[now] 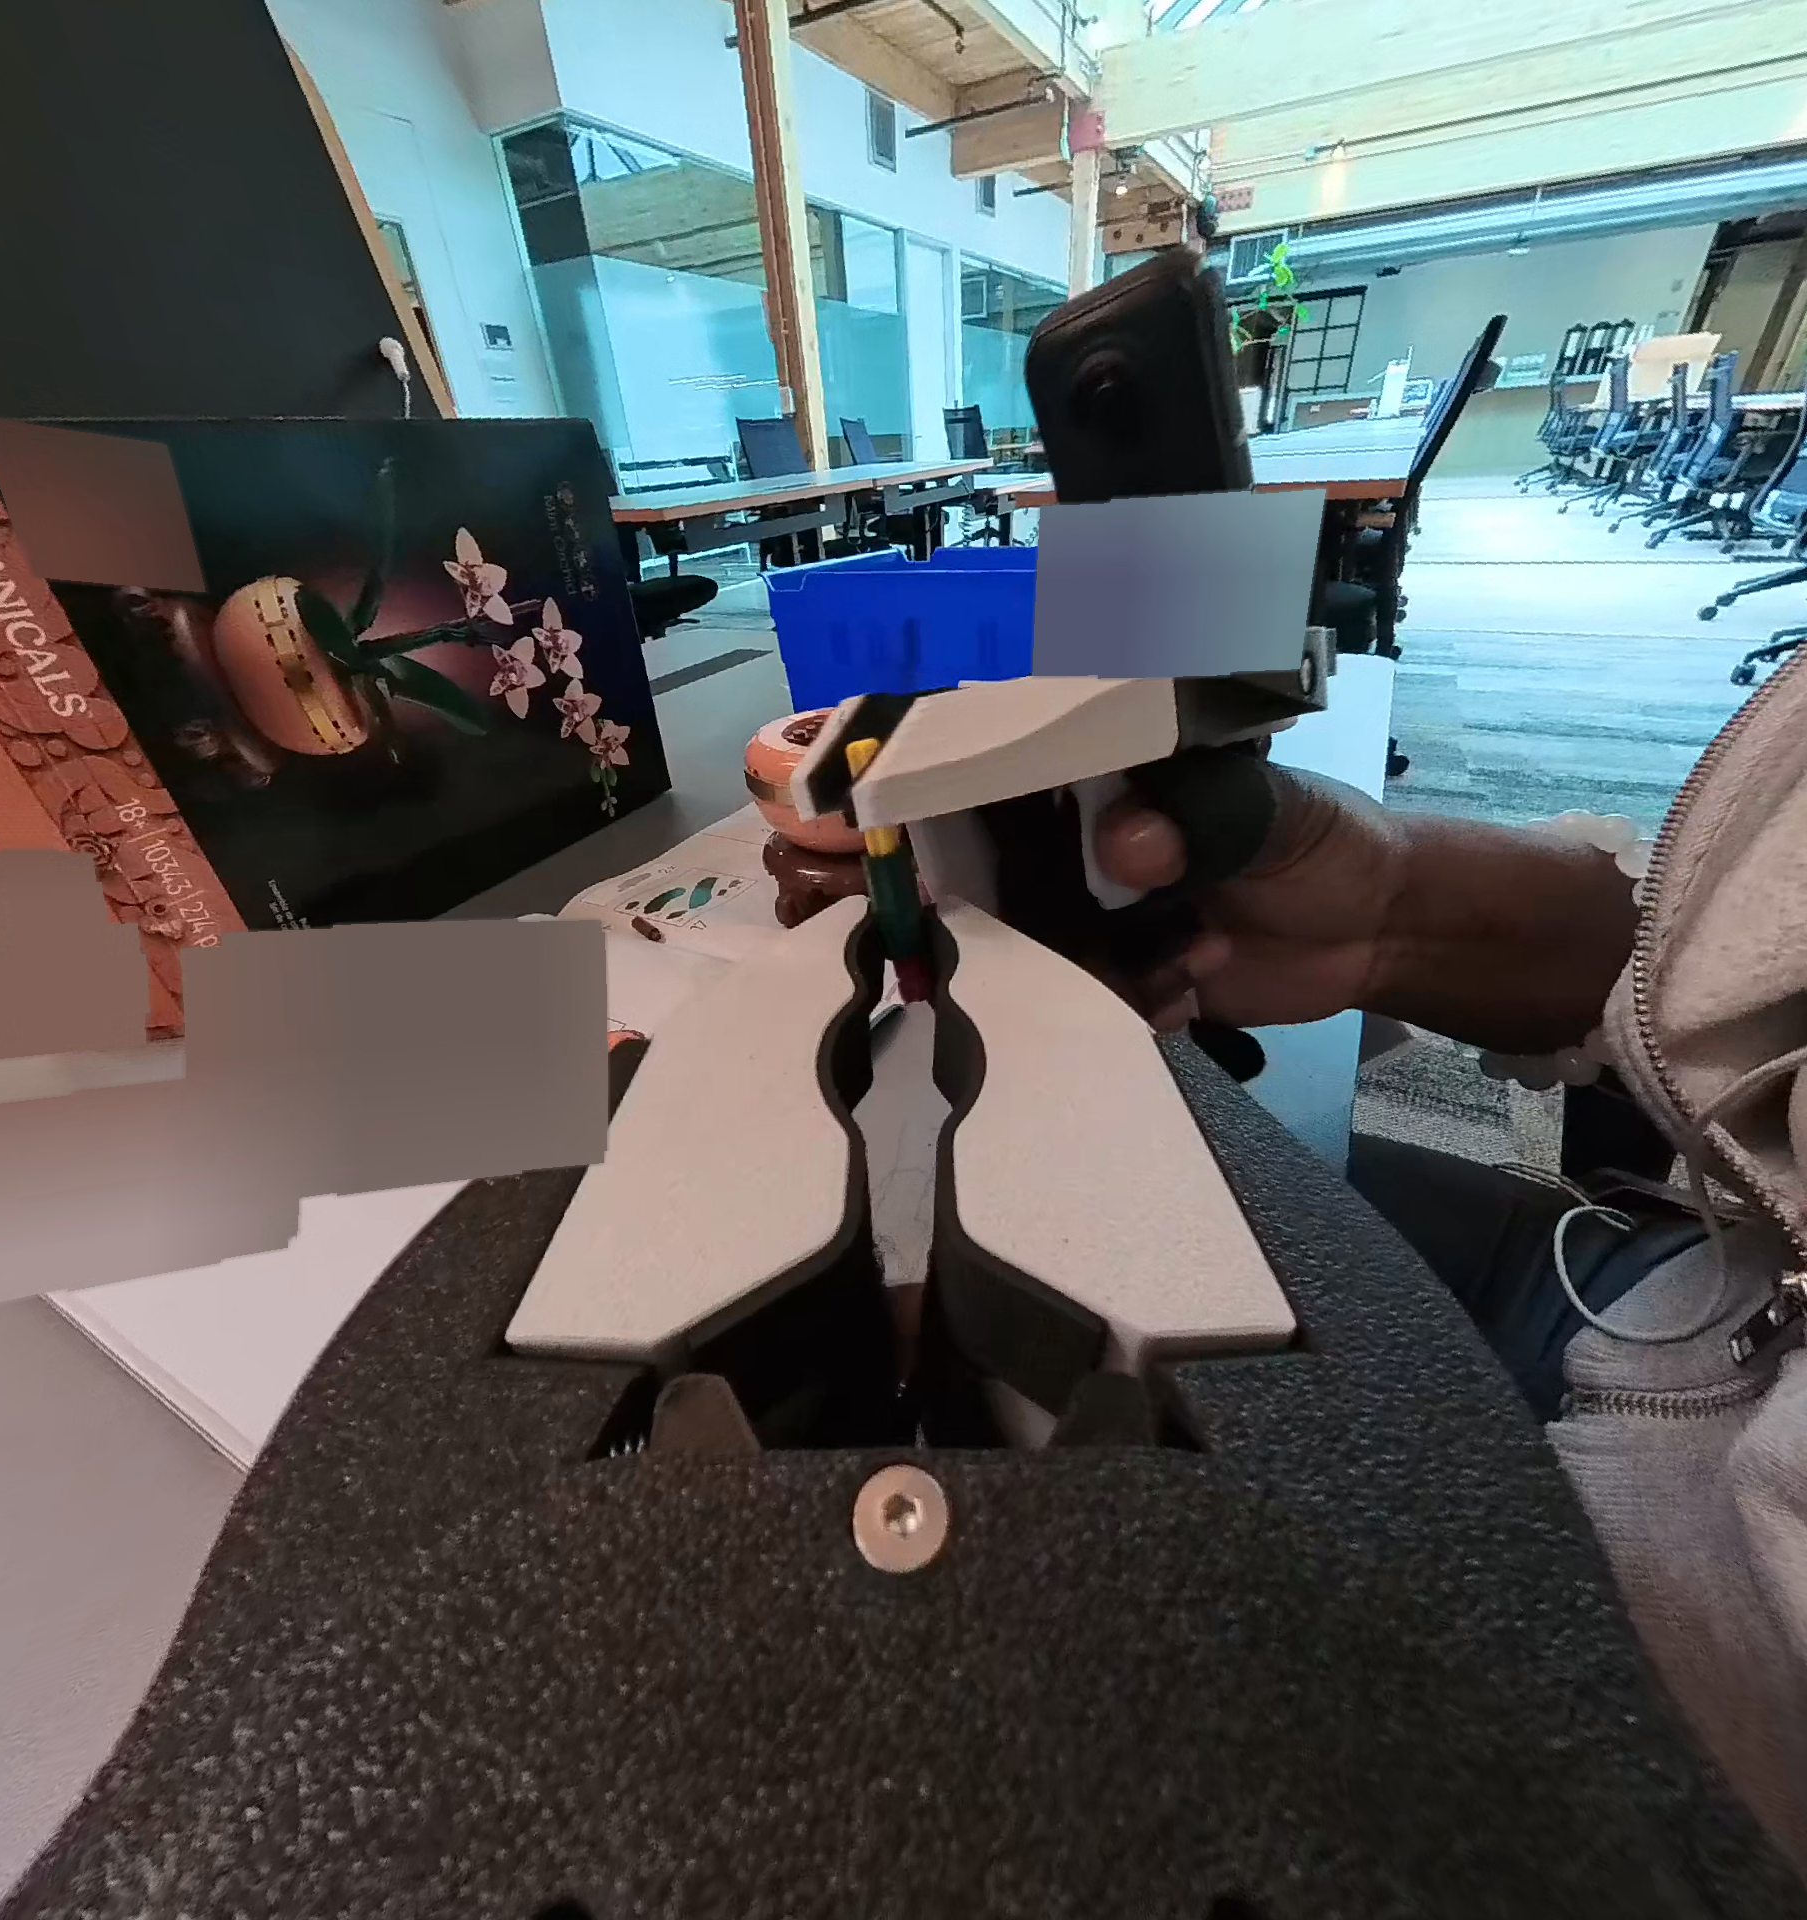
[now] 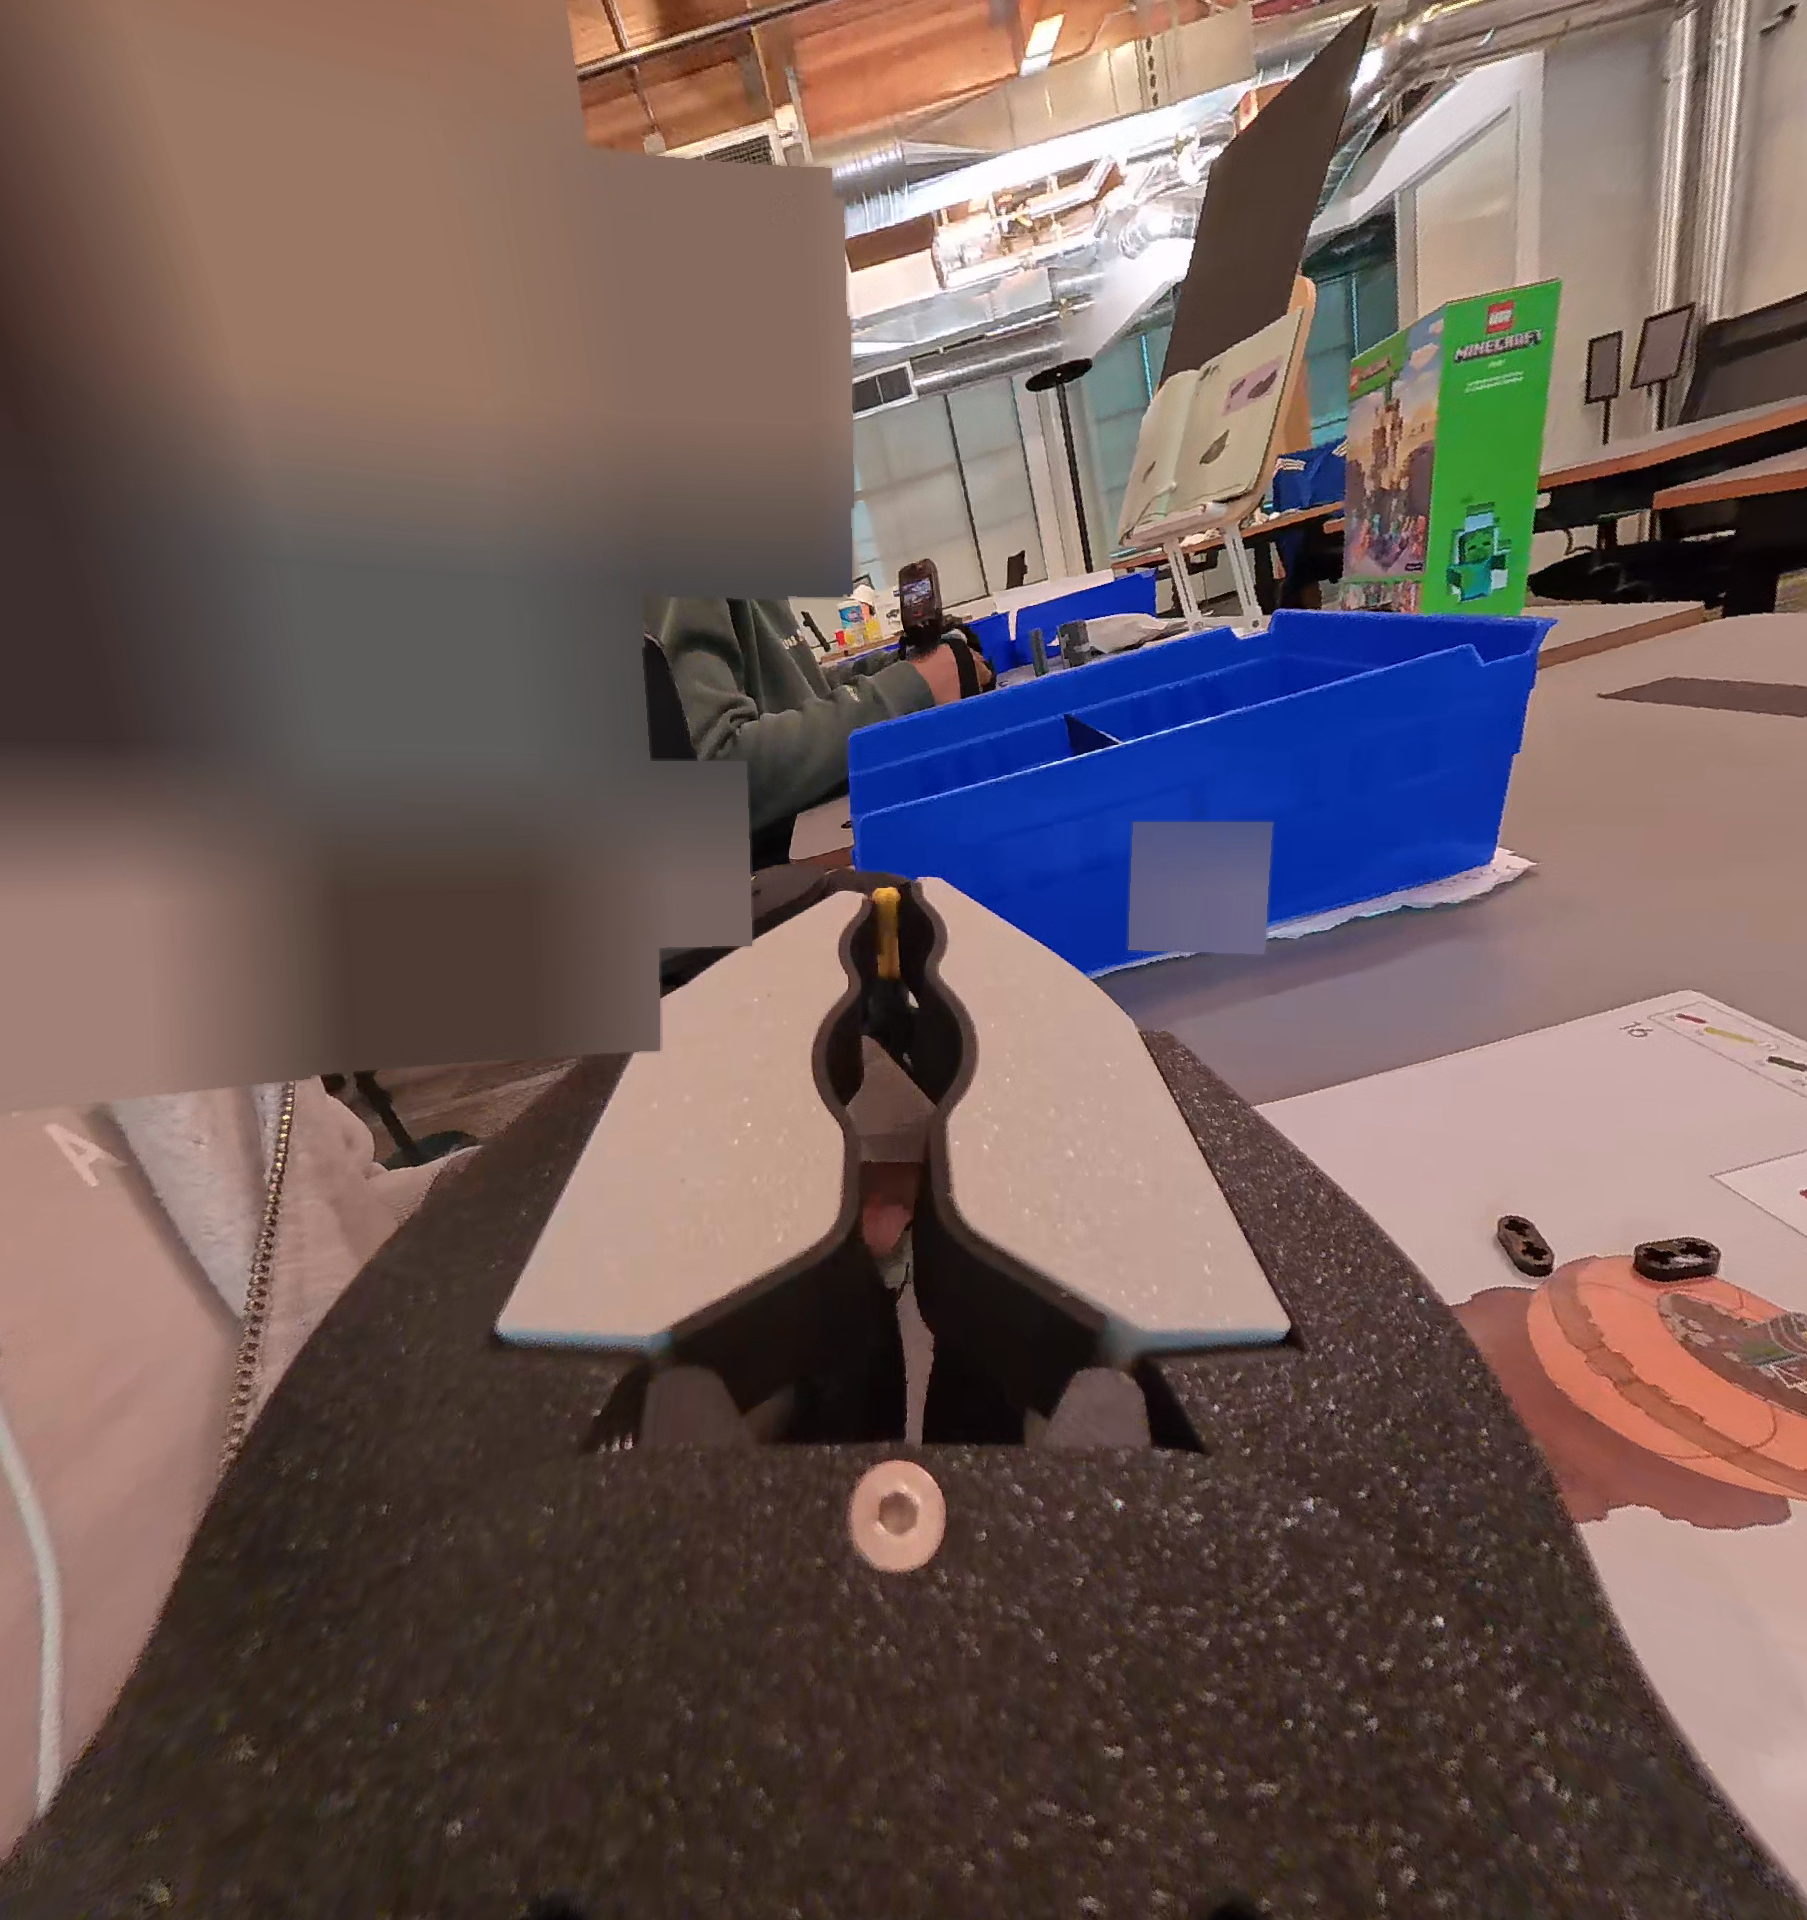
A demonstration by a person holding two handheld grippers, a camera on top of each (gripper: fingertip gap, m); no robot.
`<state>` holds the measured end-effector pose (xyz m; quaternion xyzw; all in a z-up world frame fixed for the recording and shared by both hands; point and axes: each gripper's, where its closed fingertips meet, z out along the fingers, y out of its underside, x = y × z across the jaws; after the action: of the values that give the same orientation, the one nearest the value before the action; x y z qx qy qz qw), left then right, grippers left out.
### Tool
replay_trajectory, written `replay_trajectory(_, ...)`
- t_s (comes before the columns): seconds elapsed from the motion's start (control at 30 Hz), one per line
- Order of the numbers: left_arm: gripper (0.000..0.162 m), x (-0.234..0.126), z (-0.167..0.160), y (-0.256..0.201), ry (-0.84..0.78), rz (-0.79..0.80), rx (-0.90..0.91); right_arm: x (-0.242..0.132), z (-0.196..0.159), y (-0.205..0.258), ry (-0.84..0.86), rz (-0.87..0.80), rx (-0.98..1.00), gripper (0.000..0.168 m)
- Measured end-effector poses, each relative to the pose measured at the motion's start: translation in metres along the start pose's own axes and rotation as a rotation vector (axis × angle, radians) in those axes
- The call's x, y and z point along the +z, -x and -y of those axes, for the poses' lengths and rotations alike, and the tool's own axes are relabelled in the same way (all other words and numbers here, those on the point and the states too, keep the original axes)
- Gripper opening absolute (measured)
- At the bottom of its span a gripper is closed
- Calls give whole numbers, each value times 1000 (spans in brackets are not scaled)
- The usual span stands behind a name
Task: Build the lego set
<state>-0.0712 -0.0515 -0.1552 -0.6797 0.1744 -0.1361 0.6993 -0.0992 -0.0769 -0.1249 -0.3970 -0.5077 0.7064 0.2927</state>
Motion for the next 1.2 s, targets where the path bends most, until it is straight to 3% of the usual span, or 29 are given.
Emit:
replay_trajectory(0.03,5,0,0,0,-2,1,-1,0,0,0,2,0,-1,3)
replay_trajectory(0.2,7,0,0,1,-2,5,1,1,0,-2,4,-8,19,3)
replay_trajectory(0.37,23,0,0,2,3,12,-3,-3,4,0,-10,-13,13,3)
replay_trajectory(0.73,4,1,-1,-1,9,17,23,-1,-2,7,46,9,-79,7)
replay_trajectory(0.8,4,-2,3,2,-20,20,-4,-2,4,7,82,5,-131,29)
replay_trajectory(0.87,4,-7,10,8,-80,21,-63,-8,16,-8,117,-62,-194,30)
replay_trajectory(0.93,5,-16,15,18,-132,42,-98,-15,19,-37,230,-186,-222,21)
replay_trajectory(1.07,4,-23,16,26,-143,66,-90,-29,-47,-99,824,-372,-226,20)
replay_trajectory(1.2,4,-20,12,21,-115,53,-69,-13,-77,-124,1000,-337,-193,22)
